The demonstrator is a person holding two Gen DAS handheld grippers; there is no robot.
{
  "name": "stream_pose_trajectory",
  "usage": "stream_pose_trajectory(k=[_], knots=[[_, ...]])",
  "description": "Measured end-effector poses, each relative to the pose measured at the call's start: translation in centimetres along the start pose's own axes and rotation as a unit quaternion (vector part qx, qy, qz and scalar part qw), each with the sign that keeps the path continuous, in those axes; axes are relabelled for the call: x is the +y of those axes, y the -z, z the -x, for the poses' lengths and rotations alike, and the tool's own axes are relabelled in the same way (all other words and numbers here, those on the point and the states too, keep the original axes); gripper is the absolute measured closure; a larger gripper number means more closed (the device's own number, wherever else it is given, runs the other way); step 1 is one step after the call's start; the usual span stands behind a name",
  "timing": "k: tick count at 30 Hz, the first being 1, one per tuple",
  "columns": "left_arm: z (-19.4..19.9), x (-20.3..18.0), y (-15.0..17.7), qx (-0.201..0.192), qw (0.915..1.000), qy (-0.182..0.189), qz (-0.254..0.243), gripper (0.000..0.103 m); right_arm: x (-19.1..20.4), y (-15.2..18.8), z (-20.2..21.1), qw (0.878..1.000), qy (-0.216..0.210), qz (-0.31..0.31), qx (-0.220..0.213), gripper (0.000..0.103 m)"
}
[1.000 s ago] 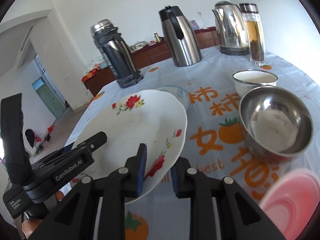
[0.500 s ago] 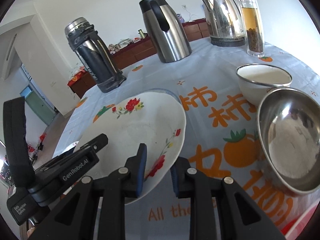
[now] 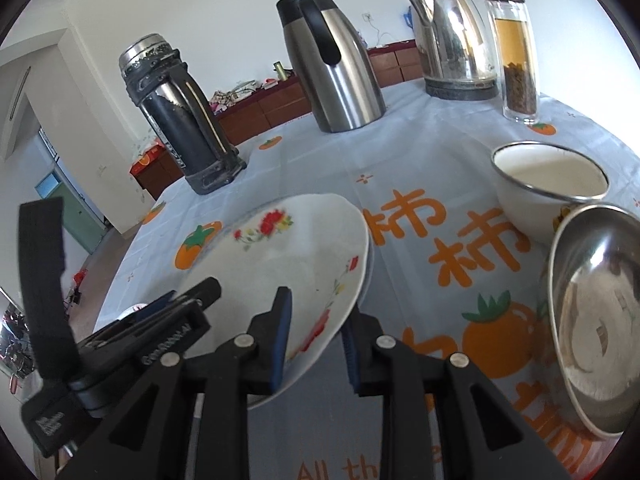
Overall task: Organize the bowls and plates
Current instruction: 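Lift the red-flower plate with the right gripper toward the blue-patterned plate, then lower the red-flower plate onto the blue-patterned plate and open the right gripper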
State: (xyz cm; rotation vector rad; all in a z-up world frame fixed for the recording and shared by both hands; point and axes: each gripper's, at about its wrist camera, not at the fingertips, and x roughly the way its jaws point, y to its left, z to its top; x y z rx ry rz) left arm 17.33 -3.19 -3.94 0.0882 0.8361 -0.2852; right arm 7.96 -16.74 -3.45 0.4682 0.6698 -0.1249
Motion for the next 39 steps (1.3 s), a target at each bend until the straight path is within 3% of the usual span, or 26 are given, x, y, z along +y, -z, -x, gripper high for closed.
stream_pose_trajectory(k=[11,23,30,39], knots=[[-0.8,-0.8,0.2,0.000,0.9992,-0.032,-0.022,0.053,0.6,0.4,0.2,1.000,0.020,0.022,-0.003,0.074],[-1.1,-0.8,0.3,0.006,0.9994,-0.030,-0.018,0.052,0.9,0.5,0.5,0.998,0.051,0.036,0.018,0.071],[-1.2,-0.9,0.3,0.000,0.9983,-0.052,-0.026,0.052,0.4,1.2,0.6,0.999,0.017,0.011,0.036,0.071],[-1.1,-0.5,0.4,-0.006,0.9981,-0.057,-0.020,0.052,0.2,1.6,0.4,1.000,0.007,0.009,0.026,0.069]])
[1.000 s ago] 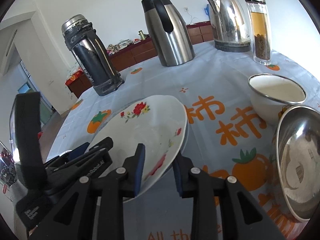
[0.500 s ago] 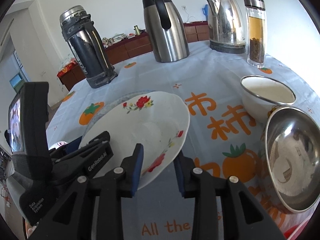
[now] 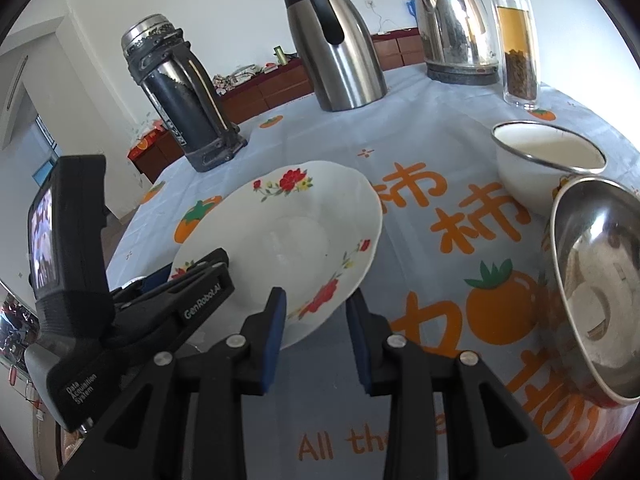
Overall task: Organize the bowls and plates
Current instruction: 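Lower the red-flower plate onto the blue-patterned plate and open the right gripper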
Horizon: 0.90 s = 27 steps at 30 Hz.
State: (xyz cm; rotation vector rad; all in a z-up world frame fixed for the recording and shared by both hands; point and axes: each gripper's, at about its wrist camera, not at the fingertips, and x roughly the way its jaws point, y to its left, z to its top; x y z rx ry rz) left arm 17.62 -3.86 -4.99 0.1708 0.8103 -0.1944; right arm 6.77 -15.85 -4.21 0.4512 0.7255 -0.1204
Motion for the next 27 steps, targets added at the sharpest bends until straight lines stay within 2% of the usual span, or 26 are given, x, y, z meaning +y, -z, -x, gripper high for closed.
stream_pose_trajectory(k=[4,7,10,15,19,22,26,27], knots=[[0.9,0.2,0.1,-0.024,0.9995,-0.021,-0.003,0.052,0.2,0.5,0.9,1.000,0.007,0.001,-0.021,0.050],[2.0,0.5,0.2,-0.048,0.9984,-0.029,0.002,0.048,0.3,0.8,1.8,0.999,0.012,0.003,-0.041,0.042],[3.5,0.7,0.7,-0.081,0.9955,-0.050,0.002,0.039,0.3,1.3,2.5,0.998,0.023,0.005,-0.053,0.040],[6.1,1.0,1.9,-0.120,0.9917,-0.045,0.013,0.038,0.0,2.3,3.3,0.998,0.023,-0.003,-0.056,0.037],[8.4,1.6,3.6,-0.149,0.9866,-0.061,0.027,0.033,0.4,3.1,4.5,0.997,0.022,0.012,-0.072,0.035],[9.8,2.1,4.8,-0.164,0.9828,-0.078,0.033,0.028,0.6,3.8,5.5,0.995,0.025,0.023,-0.089,0.028],[11.7,2.9,6.4,-0.180,0.9775,-0.101,0.040,0.026,0.9,4.4,6.2,0.994,0.022,0.034,-0.103,0.026],[12.1,3.1,6.8,-0.184,0.9762,-0.106,0.043,0.023,1.0,4.6,6.4,0.993,0.021,0.037,-0.106,0.026]])
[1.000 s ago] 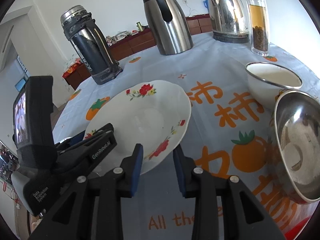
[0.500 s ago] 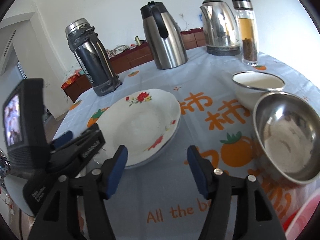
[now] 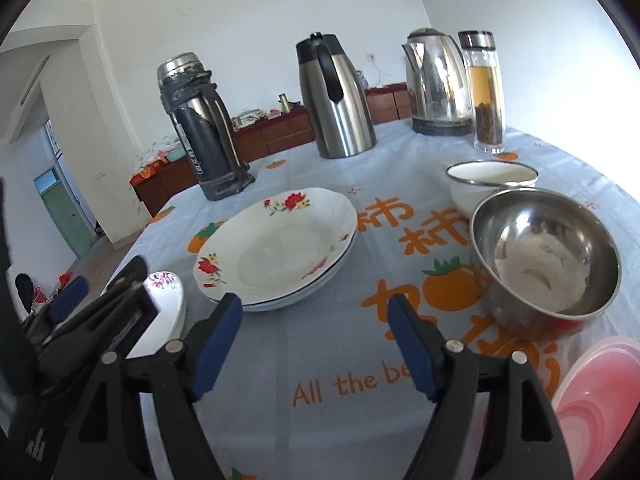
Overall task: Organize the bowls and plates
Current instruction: 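Lower the red-flower plate onto the blue-patterned plate and open the right gripper, then move the left gripper toward the pink-floral plate rim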
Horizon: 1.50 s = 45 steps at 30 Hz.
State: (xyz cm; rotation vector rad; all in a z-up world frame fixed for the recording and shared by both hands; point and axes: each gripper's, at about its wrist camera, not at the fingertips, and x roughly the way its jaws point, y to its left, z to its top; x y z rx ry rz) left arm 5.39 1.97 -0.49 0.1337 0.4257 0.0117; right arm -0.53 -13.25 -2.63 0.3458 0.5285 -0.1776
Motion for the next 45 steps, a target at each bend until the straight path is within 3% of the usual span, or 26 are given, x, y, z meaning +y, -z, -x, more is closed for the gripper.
stream_pose_trajectory(k=[5,13,18,21,25,29,45], knots=[[1.9,1.2,1.1,-0.013,0.9998,-0.013,0.005,0.019,1.0,0.6,1.1,0.999,-0.007,0.026,-0.023,0.024],[2.9,2.0,2.0,-0.008,0.9998,-0.010,0.016,0.019,1.9,1.4,5.0,0.992,-0.007,0.055,-0.114,0.009],[4.0,1.5,2.6,-0.028,0.9994,-0.016,-0.007,0.019,2.3,1.9,6.8,0.984,0.008,0.074,-0.163,0.005],[4.5,1.2,2.8,-0.036,0.9989,-0.022,-0.020,0.018,2.5,2.0,6.9,0.982,0.015,0.082,-0.167,0.005],[4.7,1.9,2.9,-0.027,0.9996,-0.002,-0.007,0.018,2.6,2.2,7.2,0.981,0.018,0.090,-0.173,0.005],[4.8,2.3,3.0,-0.025,0.9997,-0.004,-0.003,0.017,2.8,2.6,8.1,0.976,0.010,0.096,-0.194,0.005],[4.7,4.2,3.2,-0.015,0.9998,-0.012,0.006,0.017,3.3,3.2,8.6,0.973,-0.001,0.111,-0.201,0.005]])
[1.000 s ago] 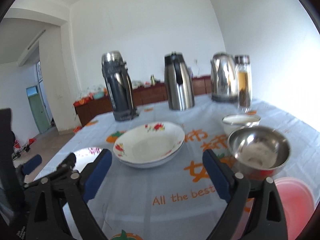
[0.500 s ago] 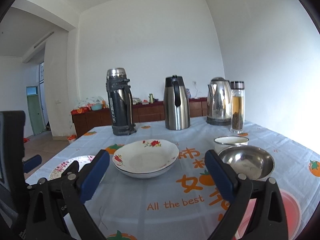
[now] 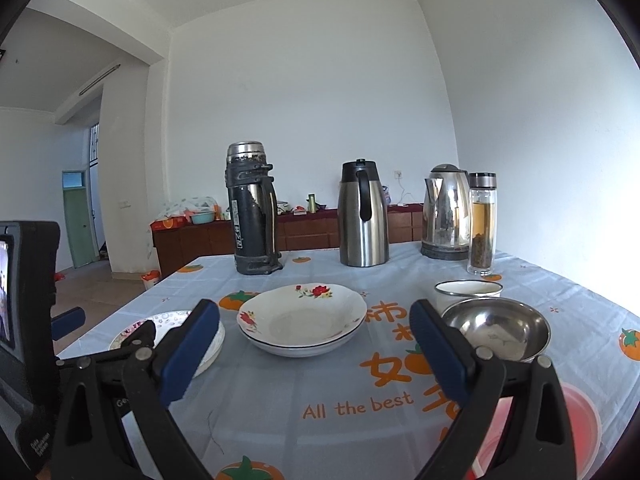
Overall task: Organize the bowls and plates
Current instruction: 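Move the left gripper toward the pink-floral plate rim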
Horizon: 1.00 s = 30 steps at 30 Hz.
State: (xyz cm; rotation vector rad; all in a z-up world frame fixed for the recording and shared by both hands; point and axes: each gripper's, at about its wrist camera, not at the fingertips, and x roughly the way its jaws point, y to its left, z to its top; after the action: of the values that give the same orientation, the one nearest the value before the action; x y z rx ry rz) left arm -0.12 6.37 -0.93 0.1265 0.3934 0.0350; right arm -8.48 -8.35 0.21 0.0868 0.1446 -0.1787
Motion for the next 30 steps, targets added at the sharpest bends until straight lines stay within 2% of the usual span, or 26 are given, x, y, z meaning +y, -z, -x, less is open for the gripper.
stream_pose_trajectory(k=[5,14,16,22,30], knots=[[0.0,0.7,0.1,0.002,1.0000,0.000,0.004,0.017,0.0,0.1,0.2,1.000,0.001,-0.004,0.003,0.011],[-0.3,1.8,0.1,0.008,0.9999,-0.005,0.011,0.017,-0.1,0.1,0.4,1.000,-0.002,-0.010,0.009,0.012],[-0.4,2.0,0.1,0.010,0.9999,-0.005,0.013,0.017,0.1,0.2,0.4,1.000,-0.006,-0.007,0.012,0.017],[-1.0,2.8,0.0,0.020,0.9997,0.002,0.016,0.017,0.6,0.3,0.1,1.000,-0.016,0.001,0.023,0.023],[-1.3,3.4,-0.1,0.024,0.9994,0.005,0.024,0.017,1.0,0.4,0.1,1.000,-0.021,0.000,0.021,0.024]])
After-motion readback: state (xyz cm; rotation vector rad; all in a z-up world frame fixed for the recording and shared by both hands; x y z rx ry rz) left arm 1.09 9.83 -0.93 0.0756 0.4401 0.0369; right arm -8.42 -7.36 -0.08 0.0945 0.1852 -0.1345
